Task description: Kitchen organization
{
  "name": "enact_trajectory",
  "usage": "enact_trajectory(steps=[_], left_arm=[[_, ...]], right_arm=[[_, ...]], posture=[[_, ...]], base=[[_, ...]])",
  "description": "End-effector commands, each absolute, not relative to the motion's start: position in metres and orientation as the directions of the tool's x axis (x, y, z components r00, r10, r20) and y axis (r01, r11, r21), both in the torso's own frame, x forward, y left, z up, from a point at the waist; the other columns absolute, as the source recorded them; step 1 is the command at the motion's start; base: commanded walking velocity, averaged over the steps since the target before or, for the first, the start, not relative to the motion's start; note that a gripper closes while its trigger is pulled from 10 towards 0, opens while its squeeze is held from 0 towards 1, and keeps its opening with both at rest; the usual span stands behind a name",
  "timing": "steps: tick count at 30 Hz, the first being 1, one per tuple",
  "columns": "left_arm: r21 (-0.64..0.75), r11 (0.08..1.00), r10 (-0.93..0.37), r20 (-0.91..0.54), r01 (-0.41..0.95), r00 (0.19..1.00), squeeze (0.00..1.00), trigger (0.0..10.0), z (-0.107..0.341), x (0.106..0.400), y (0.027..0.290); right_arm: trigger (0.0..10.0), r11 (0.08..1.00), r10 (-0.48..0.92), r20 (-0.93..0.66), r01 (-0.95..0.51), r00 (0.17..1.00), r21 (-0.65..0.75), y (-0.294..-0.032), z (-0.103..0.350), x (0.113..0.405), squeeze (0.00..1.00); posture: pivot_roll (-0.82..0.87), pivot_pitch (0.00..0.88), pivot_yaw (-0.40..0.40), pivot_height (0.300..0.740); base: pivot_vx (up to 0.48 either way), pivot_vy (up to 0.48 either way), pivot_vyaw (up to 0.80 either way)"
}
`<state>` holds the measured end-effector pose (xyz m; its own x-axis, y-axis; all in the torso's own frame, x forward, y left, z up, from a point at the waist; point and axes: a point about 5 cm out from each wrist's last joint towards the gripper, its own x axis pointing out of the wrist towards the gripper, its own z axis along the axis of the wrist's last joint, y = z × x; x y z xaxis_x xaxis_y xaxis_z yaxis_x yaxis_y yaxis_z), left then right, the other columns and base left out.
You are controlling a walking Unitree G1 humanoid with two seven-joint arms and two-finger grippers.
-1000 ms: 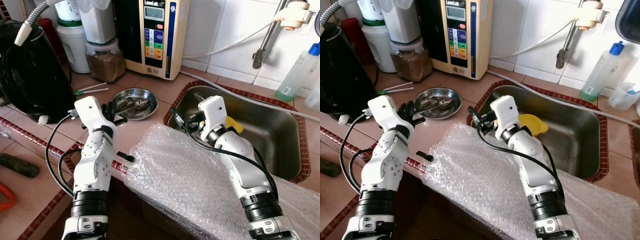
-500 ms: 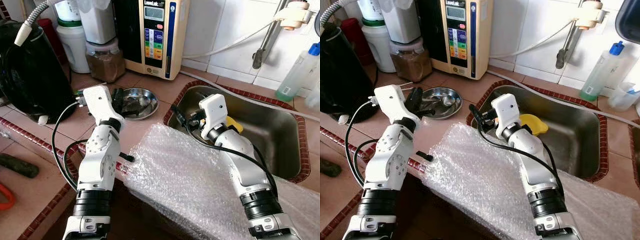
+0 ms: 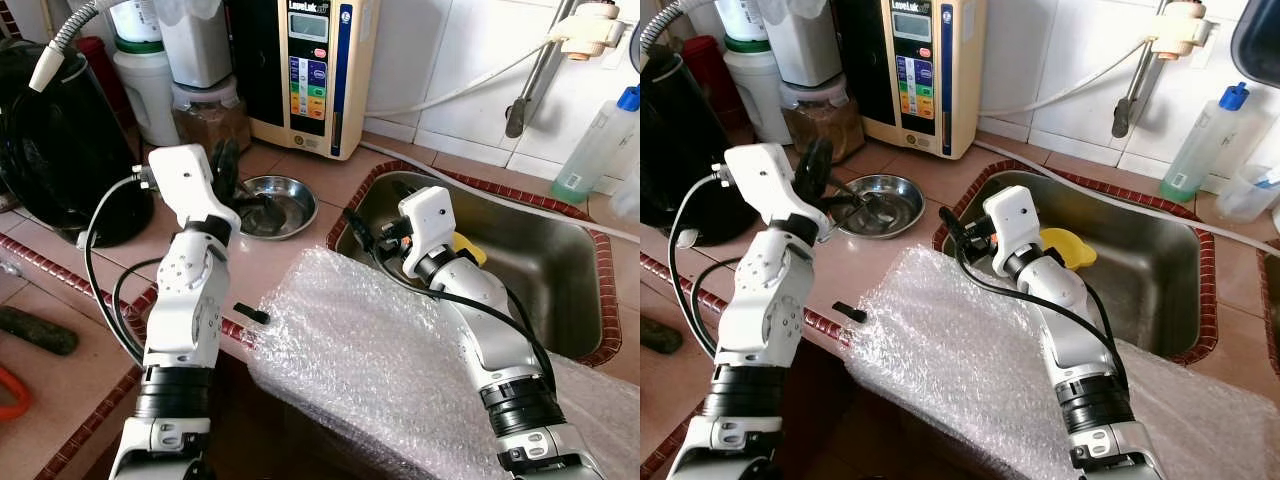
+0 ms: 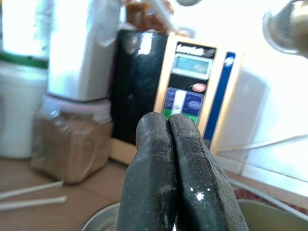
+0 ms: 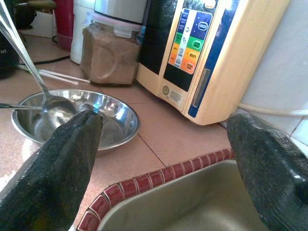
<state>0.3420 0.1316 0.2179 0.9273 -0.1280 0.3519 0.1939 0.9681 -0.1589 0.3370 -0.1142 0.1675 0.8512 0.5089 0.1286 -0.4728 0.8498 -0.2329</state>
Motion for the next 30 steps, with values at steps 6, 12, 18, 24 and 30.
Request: enact_trajectory(steps=[6, 12, 18, 24, 30], left_arm=[[-0.13, 0.961, -0.181, 0.38, 0.246, 0.907, 0.0, 0.0, 0.23, 0.349, 0.135], [-0.118, 0.956, -0.207, 0.38, 0.269, 0.902, 0.0, 0.0, 0.231, 0.352, 0.136], [-0.103, 0.956, -0.216, 0.391, 0.276, 0.895, 0.0, 0.0, 0.233, 0.353, 0.137], [-0.092, 0.97, -0.18, 0.36, 0.226, 0.915, 0.0, 0.0, 0.228, 0.354, 0.143], [-0.081, 0.983, -0.137, 0.282, 0.166, 0.95, 1.0, 10.0, 0.221, 0.362, 0.16]], right_arm=[[10.0, 0.767, 0.634, 0.142, -0.593, 0.76, -0.246, -0.112, 0.175, 0.331, 0.0], [10.0, 0.656, 0.746, 0.089, -0.706, 0.66, -0.267, -0.108, 0.171, 0.324, 0.0], [10.0, 0.651, 0.747, 0.066, -0.708, 0.661, -0.273, -0.105, 0.166, 0.324, 0.0], [10.0, 0.659, 0.736, 0.046, -0.7, 0.675, -0.277, -0.106, 0.159, 0.322, 0.0], [10.0, 0.673, 0.717, 0.029, -0.679, 0.697, -0.293, -0.107, 0.156, 0.325, 0.0]], posture=[[0.09, 0.0, 0.012, 0.74], [0.09, 0.0, 0.006, 0.74], [0.1, 0.0, 0.004, 0.74], [0.09, 0.0, 0.005, 0.74], [0.1, 0.0, 0.006, 0.74]], base=[[0.0, 0.0, 0.0], [0.0, 0.0, 0.0], [0.0, 0.0, 0.0], [0.0, 0.0, 0.0], [0.0, 0.0, 0.0]])
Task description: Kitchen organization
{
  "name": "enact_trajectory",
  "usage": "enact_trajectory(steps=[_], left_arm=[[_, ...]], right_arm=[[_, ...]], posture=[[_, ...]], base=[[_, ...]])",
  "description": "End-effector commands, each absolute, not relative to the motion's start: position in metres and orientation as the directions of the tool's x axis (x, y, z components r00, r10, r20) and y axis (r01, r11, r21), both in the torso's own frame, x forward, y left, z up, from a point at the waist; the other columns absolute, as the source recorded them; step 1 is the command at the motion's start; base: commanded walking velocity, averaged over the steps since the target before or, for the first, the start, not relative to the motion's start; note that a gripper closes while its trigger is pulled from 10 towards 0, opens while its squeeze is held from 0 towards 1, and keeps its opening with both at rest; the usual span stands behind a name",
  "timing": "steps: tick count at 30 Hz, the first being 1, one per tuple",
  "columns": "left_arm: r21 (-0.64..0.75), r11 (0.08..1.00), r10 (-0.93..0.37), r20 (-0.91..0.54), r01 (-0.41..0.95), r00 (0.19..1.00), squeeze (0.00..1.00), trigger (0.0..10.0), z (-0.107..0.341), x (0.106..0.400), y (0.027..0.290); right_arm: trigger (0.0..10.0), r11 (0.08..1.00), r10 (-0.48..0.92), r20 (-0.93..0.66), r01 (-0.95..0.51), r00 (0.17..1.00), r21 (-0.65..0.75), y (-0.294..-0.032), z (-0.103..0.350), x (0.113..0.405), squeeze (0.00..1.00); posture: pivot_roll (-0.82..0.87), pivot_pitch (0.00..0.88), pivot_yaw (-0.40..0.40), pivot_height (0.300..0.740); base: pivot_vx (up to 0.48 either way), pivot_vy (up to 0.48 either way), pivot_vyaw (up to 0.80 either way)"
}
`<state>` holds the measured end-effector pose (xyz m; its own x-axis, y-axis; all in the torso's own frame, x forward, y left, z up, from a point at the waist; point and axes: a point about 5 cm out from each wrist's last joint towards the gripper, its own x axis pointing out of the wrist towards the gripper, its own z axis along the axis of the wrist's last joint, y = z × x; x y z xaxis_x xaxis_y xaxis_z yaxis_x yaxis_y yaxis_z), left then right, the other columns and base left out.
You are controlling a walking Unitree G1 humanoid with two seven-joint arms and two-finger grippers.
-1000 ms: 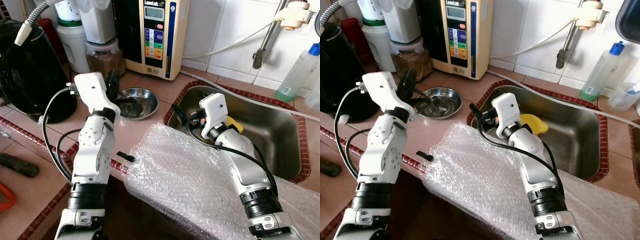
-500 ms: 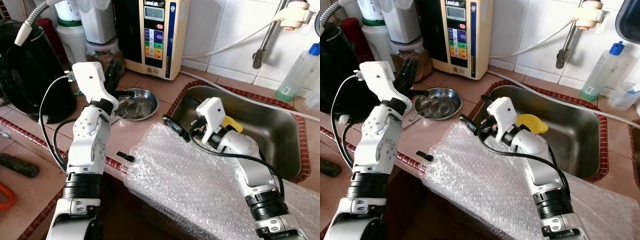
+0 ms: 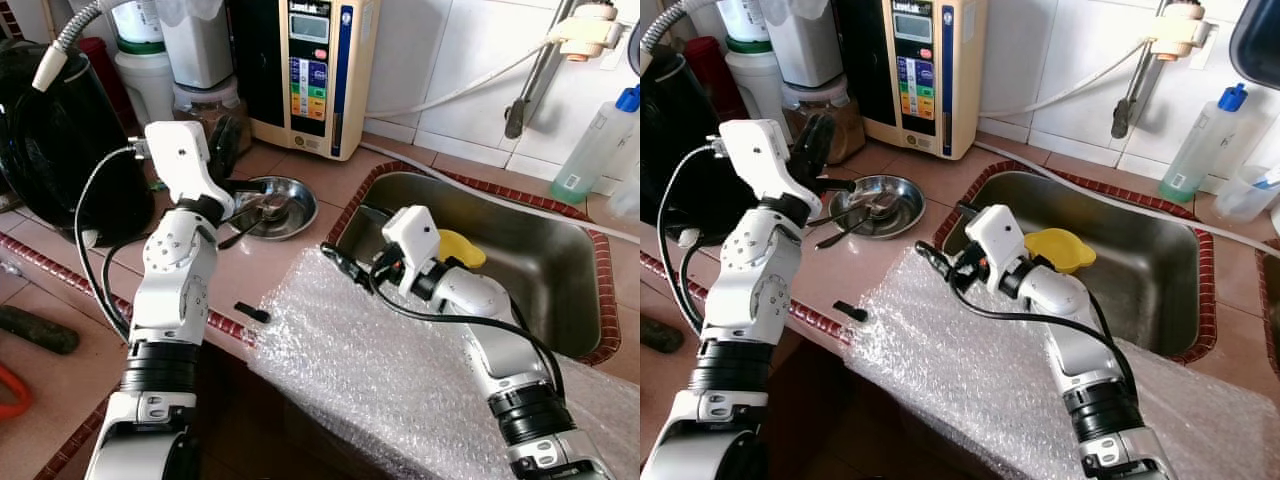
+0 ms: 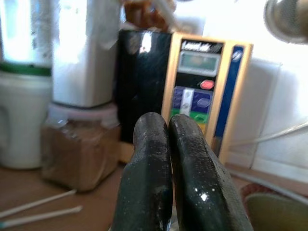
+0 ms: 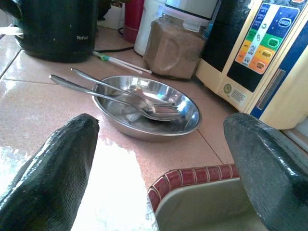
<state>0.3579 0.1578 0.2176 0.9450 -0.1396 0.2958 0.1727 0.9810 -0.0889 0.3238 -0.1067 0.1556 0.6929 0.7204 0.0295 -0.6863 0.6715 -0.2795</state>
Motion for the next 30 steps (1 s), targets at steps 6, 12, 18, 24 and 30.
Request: enact_trajectory(steps=[6, 12, 18, 24, 30], left_arm=[[-0.062, 0.991, -0.108, 0.159, 0.119, 0.981, 1.0, 10.0, 0.205, 0.366, 0.178], [-0.093, 0.994, -0.051, 0.083, 0.058, 0.995, 1.0, 10.0, 0.192, 0.366, 0.192], [-0.112, 0.994, 0.017, -0.016, -0.018, 1.0, 1.0, 10.0, 0.172, 0.364, 0.207], [-0.157, 0.987, 0.025, -0.034, -0.03, 0.999, 1.0, 10.0, 0.167, 0.362, 0.21], [-0.233, 0.972, -0.022, -0.028, 0.015, 0.999, 1.0, 10.0, 0.162, 0.355, 0.202]], right_arm=[[10.0, 0.681, 0.703, 0.019, -0.666, 0.711, -0.305, -0.106, 0.155, 0.327, 0.0], [10.0, 0.683, 0.701, 0.016, -0.663, 0.713, -0.306, -0.106, 0.153, 0.325, 0.0], [10.0, 0.683, 0.699, 0.009, -0.663, 0.716, -0.308, -0.106, 0.15, 0.323, 0.0], [10.0, 0.68, 0.699, 0.0, -0.664, 0.715, -0.312, -0.105, 0.148, 0.322, 0.0], [10.0, 0.678, 0.698, -0.007, -0.663, 0.716, -0.317, -0.104, 0.145, 0.321, 0.0]], posture=[[0.1, 0.0, 0.007, 0.74], [0.1, 0.0, 0.012, 0.74], [0.1, 0.0, 0.013, 0.74], [0.1, 0.0, 0.015, 0.74], [0.1, 0.0, 0.012, 0.74]], base=[[0.0, 0.0, 0.0], [0.0, 0.0, 0.0], [0.0, 0.0, 0.0], [0.0, 0.0, 0.0], [0.0, 0.0, 0.0]])
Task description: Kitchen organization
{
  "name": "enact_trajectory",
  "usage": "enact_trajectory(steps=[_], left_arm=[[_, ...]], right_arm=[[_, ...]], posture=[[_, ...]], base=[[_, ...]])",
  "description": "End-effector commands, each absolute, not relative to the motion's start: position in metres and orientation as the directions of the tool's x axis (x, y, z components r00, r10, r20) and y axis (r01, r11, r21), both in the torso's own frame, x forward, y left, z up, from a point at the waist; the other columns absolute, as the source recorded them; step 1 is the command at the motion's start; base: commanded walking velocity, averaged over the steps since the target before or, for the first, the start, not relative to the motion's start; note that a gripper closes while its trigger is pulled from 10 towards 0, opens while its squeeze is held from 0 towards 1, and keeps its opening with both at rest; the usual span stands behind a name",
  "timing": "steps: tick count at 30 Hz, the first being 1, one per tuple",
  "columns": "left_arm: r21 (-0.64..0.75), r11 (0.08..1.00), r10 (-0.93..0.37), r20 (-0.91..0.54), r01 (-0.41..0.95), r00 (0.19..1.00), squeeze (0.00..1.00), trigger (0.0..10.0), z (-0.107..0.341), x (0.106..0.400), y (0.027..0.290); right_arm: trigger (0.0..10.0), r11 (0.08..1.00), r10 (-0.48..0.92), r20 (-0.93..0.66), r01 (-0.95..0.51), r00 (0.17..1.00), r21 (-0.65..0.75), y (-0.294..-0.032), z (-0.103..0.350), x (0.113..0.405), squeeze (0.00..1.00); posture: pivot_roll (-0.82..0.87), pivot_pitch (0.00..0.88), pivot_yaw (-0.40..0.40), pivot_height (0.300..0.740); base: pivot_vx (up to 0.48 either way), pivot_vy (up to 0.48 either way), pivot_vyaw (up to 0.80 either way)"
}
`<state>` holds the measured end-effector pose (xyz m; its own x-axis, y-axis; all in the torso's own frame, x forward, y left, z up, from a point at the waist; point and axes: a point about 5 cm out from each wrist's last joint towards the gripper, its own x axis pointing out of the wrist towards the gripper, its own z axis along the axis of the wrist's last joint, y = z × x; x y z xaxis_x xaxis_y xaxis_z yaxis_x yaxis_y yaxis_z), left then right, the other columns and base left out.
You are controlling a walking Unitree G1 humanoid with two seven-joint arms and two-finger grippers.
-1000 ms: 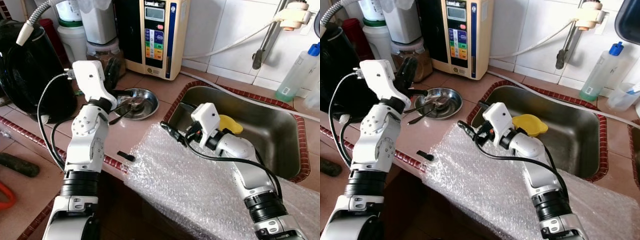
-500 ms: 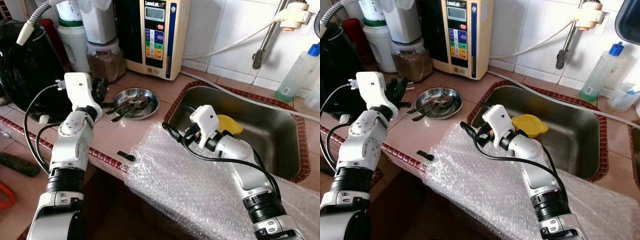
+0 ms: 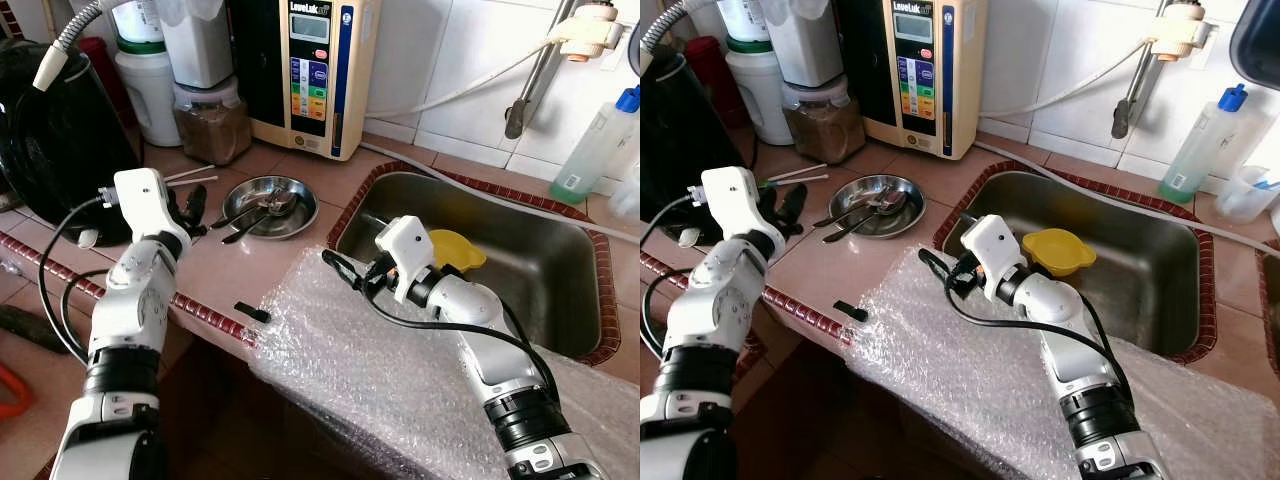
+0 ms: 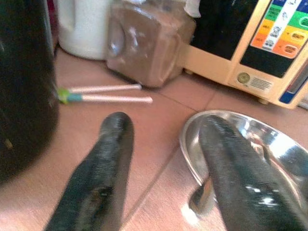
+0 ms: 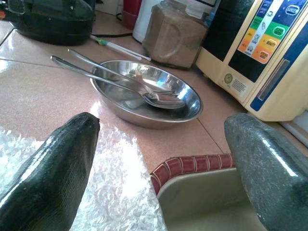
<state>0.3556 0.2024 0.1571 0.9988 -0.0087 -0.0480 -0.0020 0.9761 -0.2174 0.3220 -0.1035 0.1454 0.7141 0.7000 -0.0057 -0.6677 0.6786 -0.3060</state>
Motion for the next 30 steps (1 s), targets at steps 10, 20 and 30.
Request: enact_trajectory(steps=[10, 20, 30], left_arm=[[-0.484, 0.874, -0.061, -0.026, 0.041, 0.998, 1.0, 10.0, 0.167, 0.354, 0.193], [-0.533, 0.842, -0.122, -0.037, 0.084, 0.992, 0.0, 10.0, 0.172, 0.348, 0.174], [-0.513, 0.831, -0.269, -0.033, 0.215, 0.963, 0.0, 10.0, 0.16, 0.324, 0.142]], right_arm=[[10.0, 0.672, 0.7, -0.015, -0.666, 0.714, -0.323, -0.103, 0.144, 0.321, 0.0], [10.0, 0.669, 0.7, -0.023, -0.666, 0.714, -0.329, -0.103, 0.142, 0.32, 0.0], [10.0, 0.663, 0.7, -0.034, -0.667, 0.713, -0.341, -0.104, 0.141, 0.321, 0.0]], posture=[[0.1, 0.0, 0.01, 0.74], [0.11, 0.0, 0.012, 0.74], [0.1, 0.0, 0.006, 0.74]], base=[[0.0, 0.0, 0.0], [0.0, 0.0, 0.0], [0.0, 0.0, 0.0]])
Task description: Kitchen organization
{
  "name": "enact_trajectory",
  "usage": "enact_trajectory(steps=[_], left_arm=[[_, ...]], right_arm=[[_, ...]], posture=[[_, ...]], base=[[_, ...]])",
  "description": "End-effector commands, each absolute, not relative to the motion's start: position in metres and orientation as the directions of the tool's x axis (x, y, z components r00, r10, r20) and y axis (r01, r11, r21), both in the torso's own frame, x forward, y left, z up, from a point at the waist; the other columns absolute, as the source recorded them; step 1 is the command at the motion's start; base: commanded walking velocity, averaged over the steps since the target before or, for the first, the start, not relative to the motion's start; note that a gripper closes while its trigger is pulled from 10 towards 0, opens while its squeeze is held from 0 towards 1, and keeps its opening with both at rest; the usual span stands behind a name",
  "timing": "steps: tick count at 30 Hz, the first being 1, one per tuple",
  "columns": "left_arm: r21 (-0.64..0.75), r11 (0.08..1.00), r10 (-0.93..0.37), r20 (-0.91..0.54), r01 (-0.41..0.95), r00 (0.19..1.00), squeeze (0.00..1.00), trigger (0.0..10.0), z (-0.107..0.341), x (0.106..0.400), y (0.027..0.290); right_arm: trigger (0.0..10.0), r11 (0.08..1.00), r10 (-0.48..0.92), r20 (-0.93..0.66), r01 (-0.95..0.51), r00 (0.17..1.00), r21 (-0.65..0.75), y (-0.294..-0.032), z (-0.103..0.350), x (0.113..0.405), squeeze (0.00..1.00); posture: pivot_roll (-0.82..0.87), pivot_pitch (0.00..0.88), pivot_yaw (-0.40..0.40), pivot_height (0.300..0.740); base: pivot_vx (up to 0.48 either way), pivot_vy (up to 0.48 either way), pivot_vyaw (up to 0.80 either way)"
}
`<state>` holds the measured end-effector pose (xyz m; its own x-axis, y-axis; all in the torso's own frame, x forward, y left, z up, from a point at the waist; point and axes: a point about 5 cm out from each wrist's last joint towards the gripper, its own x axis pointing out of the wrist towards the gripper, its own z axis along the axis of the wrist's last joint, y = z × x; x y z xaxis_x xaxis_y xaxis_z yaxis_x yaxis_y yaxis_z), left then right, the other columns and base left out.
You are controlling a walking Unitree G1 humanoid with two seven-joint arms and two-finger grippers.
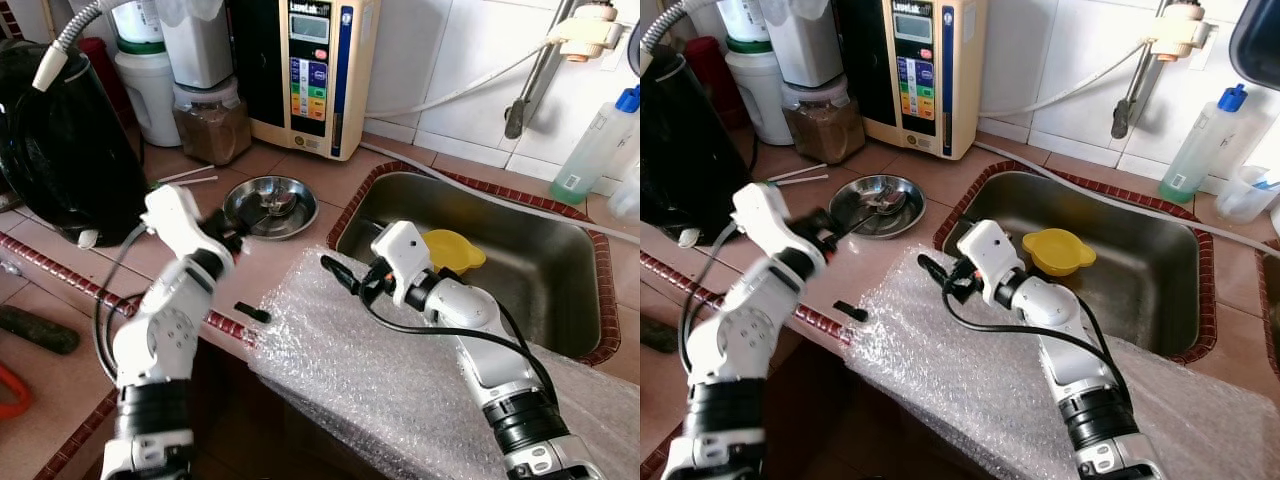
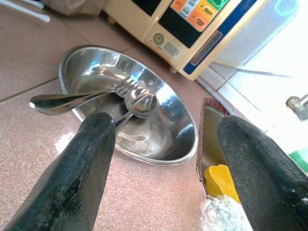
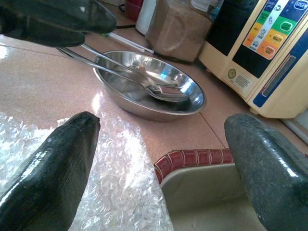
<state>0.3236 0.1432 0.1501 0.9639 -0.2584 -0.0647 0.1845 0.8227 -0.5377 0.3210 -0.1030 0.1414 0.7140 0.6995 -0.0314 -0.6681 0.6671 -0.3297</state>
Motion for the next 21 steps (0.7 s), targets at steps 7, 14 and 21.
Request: enact_trajectory(steps=[7, 14, 21], left_arm=[[-0.373, 0.909, -0.2, -0.005, 0.184, 0.98, 0.0, 10.0, 0.156, 0.316, 0.148], [-0.271, 0.948, -0.173, -0.006, 0.165, 0.985, 0.0, 10.0, 0.147, 0.318, 0.153], [-0.226, 0.959, -0.181, -0.013, 0.174, 0.983, 0.0, 10.0, 0.137, 0.323, 0.151]], right_arm=[[10.0, 0.664, 0.697, -0.033, -0.662, 0.716, -0.348, -0.104, 0.142, 0.322, 0.0], [10.0, 0.658, 0.708, -0.02, -0.67, 0.706, -0.344, -0.101, 0.144, 0.321, 0.0], [10.0, 0.574, 0.788, -0.047, -0.76, 0.614, -0.306, -0.094, 0.141, 0.306, 0.0]], posture=[[0.11, 0.0, 0.007, 0.74], [0.1, 0.0, 0.005, 0.74], [0.09, 0.0, 0.008, 0.74]], base=[[0.0, 0.0, 0.0], [0.0, 0.0, 0.0], [0.0, 0.0, 0.0]])
